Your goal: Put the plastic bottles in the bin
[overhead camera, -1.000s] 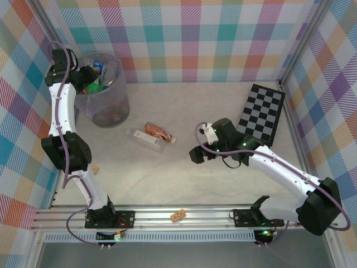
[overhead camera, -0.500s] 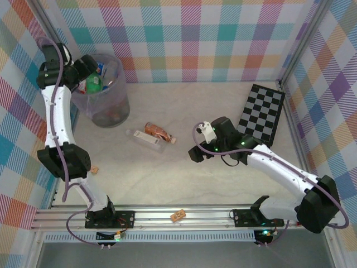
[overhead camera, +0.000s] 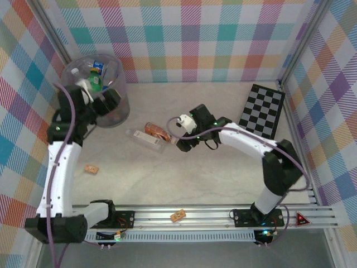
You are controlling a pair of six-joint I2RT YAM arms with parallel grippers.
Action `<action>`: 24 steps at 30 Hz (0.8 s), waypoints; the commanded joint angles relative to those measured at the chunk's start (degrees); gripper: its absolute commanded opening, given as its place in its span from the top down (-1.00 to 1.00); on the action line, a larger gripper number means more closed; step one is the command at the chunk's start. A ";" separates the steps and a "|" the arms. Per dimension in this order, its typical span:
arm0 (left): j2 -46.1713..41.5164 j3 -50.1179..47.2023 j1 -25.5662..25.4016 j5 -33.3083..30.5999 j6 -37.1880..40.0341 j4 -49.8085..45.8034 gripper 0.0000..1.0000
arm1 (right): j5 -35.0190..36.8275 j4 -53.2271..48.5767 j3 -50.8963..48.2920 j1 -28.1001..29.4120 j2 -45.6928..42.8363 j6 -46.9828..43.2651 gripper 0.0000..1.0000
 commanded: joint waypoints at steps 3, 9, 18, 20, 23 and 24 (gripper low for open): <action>-9.33 -14.65 -6.11 2.23 -9.87 7.47 -0.92 | 0.04 -2.53 9.91 0.13 10.07 -6.21 -0.55; -17.68 -31.29 -13.89 2.15 -20.31 14.00 -0.91 | -2.01 -7.03 19.57 0.24 20.50 -5.49 -0.38; -22.90 -41.50 -17.98 -0.77 -26.08 16.63 -0.91 | -2.55 -8.17 25.23 0.76 28.89 -4.29 -0.40; -23.12 -41.87 -17.98 -1.10 -26.09 16.77 -0.91 | -2.92 -8.18 26.27 0.85 30.53 -3.93 -0.40; -22.69 -41.74 -18.00 -1.09 -25.92 16.87 -0.91 | -3.51 -8.19 27.75 0.94 32.57 -3.84 -0.40; -22.59 -41.69 -17.95 -1.05 -25.83 16.87 -0.91 | -3.59 -8.21 28.11 0.93 33.06 -3.79 -0.39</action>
